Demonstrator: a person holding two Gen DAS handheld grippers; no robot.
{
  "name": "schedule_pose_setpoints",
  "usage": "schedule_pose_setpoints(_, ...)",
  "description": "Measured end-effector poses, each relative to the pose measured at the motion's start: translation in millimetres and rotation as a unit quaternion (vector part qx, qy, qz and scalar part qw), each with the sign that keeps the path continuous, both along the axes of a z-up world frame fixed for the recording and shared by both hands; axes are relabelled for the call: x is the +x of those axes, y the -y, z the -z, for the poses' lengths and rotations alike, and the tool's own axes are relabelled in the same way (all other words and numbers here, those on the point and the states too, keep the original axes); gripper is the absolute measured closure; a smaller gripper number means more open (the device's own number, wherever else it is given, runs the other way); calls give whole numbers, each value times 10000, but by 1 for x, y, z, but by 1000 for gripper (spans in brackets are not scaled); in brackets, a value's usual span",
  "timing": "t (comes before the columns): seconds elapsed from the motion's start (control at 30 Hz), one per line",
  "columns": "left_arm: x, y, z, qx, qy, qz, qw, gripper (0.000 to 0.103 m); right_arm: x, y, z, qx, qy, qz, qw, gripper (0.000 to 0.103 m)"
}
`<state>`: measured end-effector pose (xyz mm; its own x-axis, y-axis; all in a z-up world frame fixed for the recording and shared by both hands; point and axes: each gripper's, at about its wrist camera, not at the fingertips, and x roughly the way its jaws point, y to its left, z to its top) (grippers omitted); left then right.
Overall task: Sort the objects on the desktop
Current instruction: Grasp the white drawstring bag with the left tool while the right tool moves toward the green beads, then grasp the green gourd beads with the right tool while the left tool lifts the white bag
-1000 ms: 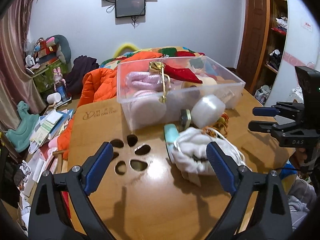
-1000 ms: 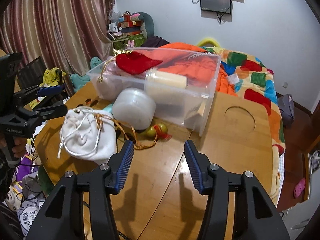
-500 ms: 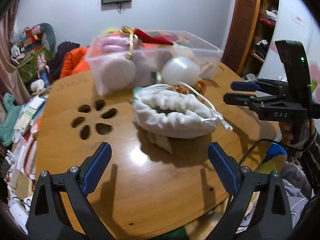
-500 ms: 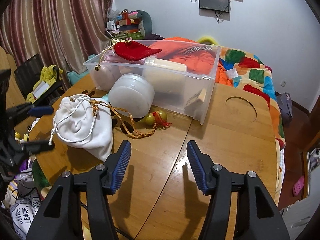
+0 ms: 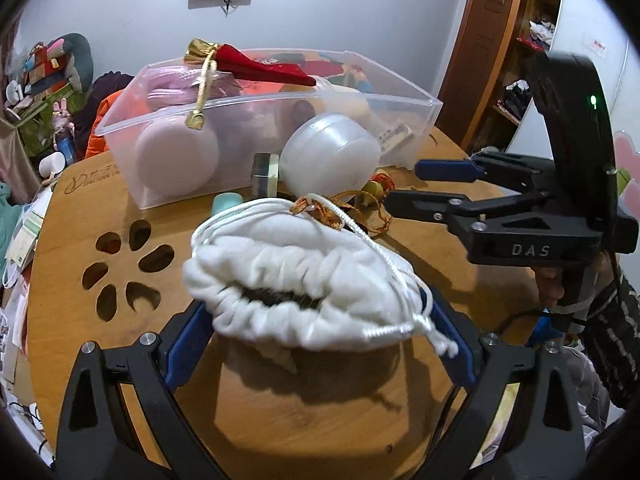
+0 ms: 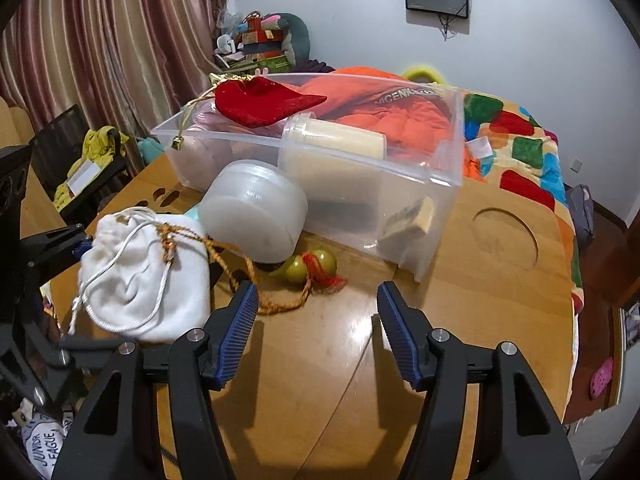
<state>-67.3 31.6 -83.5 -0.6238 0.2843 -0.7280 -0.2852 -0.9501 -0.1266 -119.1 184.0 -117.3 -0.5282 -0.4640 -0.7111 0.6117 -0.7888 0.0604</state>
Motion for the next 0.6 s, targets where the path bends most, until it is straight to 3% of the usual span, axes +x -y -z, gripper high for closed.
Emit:
schedule_pose_setpoints(0.33, -1, -9, 5, -282, -329, -205, 9989, 6, -21, 20, 10, 133, 160, -178, 9996, 45)
schedule_pose_setpoints(0.4, 1, -10, 6, -262, -395, -206, 9987, 10, -22, 21, 11, 169, 117, -182, 9996, 48)
schedule_pose_setpoints(0.53, 5, -12, 7, -262, -496, -158, 9983, 26, -19, 21, 11, 195, 62, -226, 9995, 64)
schedule_pose_setpoints(0.6, 7, -15, 5, -278, -546, -103, 9981, 30, -19, 20, 11, 208, 35, -219, 9995, 64)
